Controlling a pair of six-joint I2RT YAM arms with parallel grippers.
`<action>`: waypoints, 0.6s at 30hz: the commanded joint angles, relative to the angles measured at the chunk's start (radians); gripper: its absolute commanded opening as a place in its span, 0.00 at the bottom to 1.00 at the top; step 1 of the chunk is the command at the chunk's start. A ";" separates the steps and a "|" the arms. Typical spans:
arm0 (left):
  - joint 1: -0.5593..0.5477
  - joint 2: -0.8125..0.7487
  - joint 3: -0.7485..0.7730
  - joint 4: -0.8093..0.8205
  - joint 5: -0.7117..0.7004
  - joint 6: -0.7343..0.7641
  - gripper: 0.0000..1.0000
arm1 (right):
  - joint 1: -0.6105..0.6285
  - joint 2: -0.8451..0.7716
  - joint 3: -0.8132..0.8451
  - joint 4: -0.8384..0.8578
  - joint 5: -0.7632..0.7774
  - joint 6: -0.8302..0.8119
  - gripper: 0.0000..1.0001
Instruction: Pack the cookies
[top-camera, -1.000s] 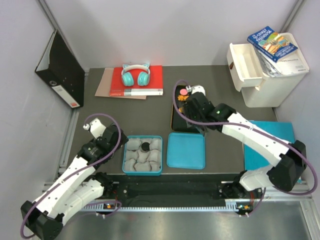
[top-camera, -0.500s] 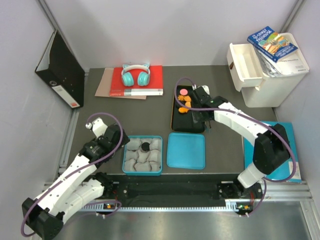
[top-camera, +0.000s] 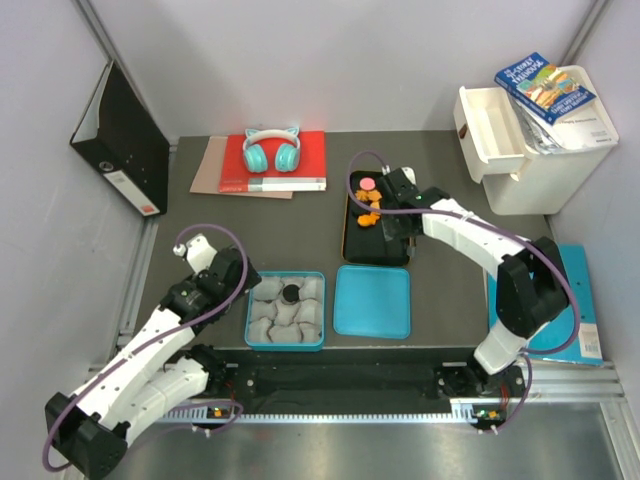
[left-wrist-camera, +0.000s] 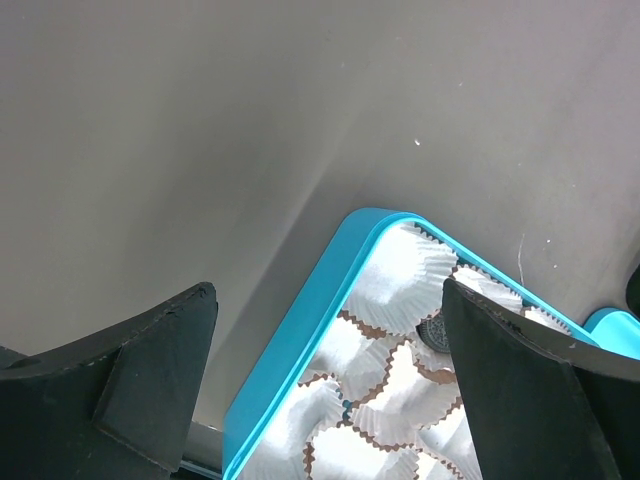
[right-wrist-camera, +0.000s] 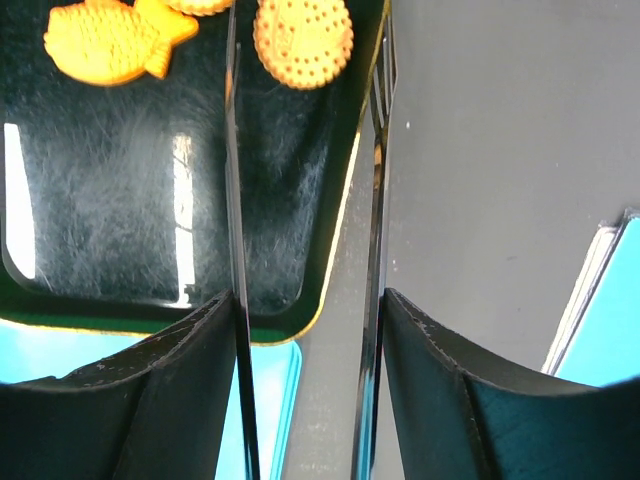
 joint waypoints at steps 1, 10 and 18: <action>0.004 0.006 -0.001 0.027 -0.003 0.013 0.98 | -0.015 0.034 0.073 0.036 0.000 -0.010 0.56; 0.004 0.004 -0.003 0.027 -0.006 0.013 0.98 | -0.016 -0.050 0.089 0.028 0.037 0.005 0.56; 0.004 0.013 -0.004 0.029 0.000 0.009 0.98 | -0.016 -0.074 0.128 0.019 -0.003 0.010 0.56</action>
